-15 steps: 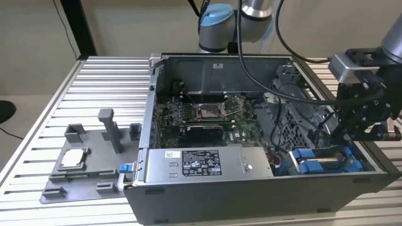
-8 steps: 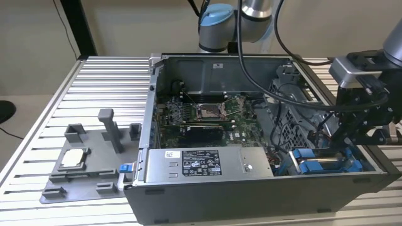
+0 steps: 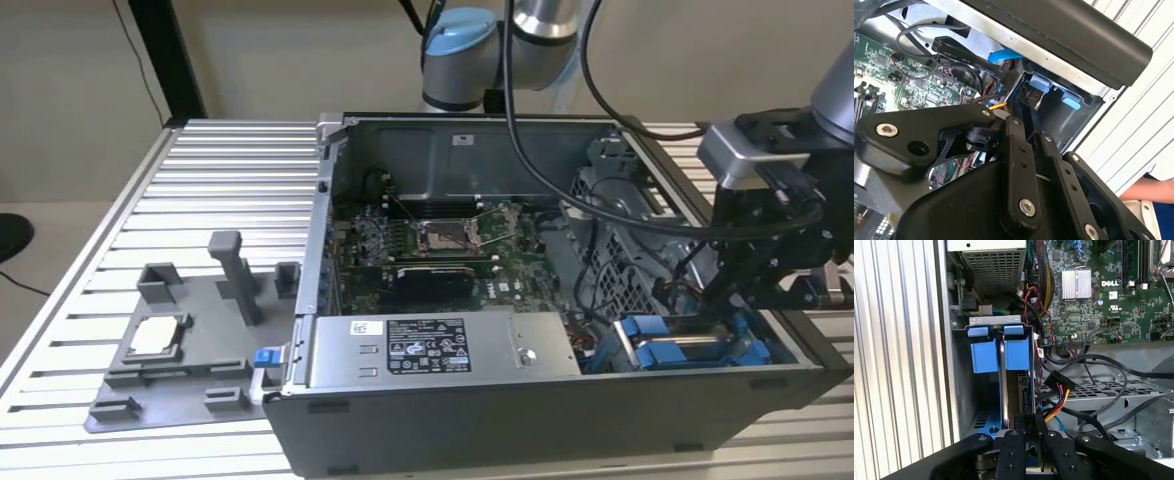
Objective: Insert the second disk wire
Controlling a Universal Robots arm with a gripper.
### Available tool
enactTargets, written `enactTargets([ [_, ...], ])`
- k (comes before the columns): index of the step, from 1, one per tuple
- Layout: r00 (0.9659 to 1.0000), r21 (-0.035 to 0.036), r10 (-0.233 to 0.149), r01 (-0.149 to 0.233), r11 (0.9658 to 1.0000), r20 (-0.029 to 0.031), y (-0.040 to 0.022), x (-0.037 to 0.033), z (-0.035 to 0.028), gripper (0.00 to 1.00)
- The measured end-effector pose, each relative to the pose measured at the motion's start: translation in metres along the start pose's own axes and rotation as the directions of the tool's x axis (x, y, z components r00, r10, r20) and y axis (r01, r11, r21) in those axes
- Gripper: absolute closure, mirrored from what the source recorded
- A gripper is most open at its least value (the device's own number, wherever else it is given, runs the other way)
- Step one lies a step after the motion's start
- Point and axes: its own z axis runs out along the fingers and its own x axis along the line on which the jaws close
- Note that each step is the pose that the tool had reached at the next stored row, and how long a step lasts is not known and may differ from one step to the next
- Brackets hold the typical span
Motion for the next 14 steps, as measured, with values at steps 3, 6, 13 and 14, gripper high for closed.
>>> enactTargets([
  [3, 1.0000, 0.0000, 0.000, 0.000, 1.0000, 0.0000, 0.0000, 0.0000, 0.0020, 1.00],
  [6, 1.0000, -0.0001, -0.003, 0.003, 1.0000, -0.0001, 0.0001, 0.0001, 0.0031, 1.00],
  [13, 0.9995, -0.0008, -0.030, 0.030, 0.9995, 0.0004, 0.0001, 0.0001, 0.0045, 1.00],
  [14, 0.9994, -0.0009, -0.034, 0.034, 0.9994, 0.0004, 0.0001, 0.0001, 0.0047, 1.00],
])
